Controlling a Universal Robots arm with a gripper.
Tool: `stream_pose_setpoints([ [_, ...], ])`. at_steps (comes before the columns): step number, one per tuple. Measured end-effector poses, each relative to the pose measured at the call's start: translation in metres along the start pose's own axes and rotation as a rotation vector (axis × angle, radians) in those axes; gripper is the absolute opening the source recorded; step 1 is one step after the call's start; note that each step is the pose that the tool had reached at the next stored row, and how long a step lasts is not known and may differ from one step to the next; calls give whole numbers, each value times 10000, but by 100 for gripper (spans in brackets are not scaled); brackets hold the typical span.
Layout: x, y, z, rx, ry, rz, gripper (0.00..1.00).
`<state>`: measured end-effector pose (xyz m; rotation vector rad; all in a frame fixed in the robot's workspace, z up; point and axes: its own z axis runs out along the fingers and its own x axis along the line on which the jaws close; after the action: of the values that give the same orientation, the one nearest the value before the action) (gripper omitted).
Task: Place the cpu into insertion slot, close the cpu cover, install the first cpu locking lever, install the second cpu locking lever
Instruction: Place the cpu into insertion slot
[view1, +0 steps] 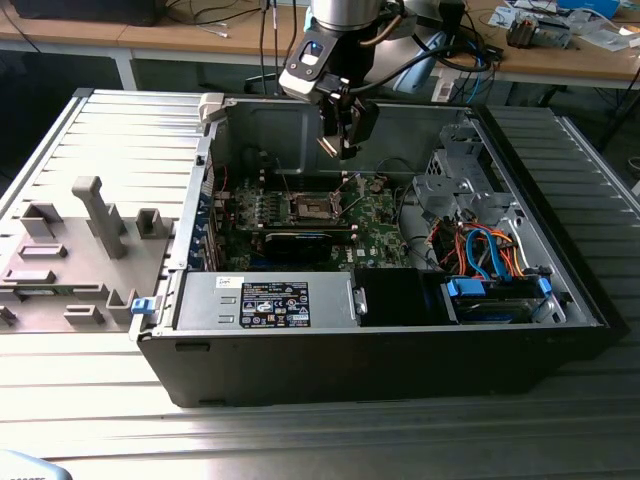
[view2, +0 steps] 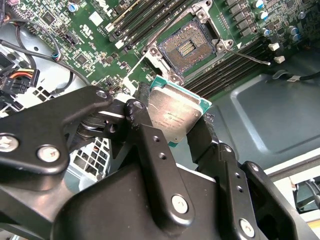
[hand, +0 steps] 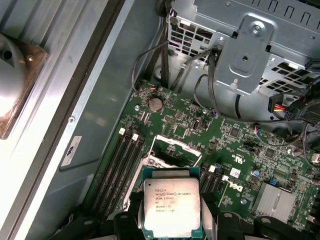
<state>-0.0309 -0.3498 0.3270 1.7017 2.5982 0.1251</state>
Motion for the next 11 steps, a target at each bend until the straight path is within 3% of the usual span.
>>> stream_pose_setpoints([
  [11,0,0,0,-1,-6,71,55],
])
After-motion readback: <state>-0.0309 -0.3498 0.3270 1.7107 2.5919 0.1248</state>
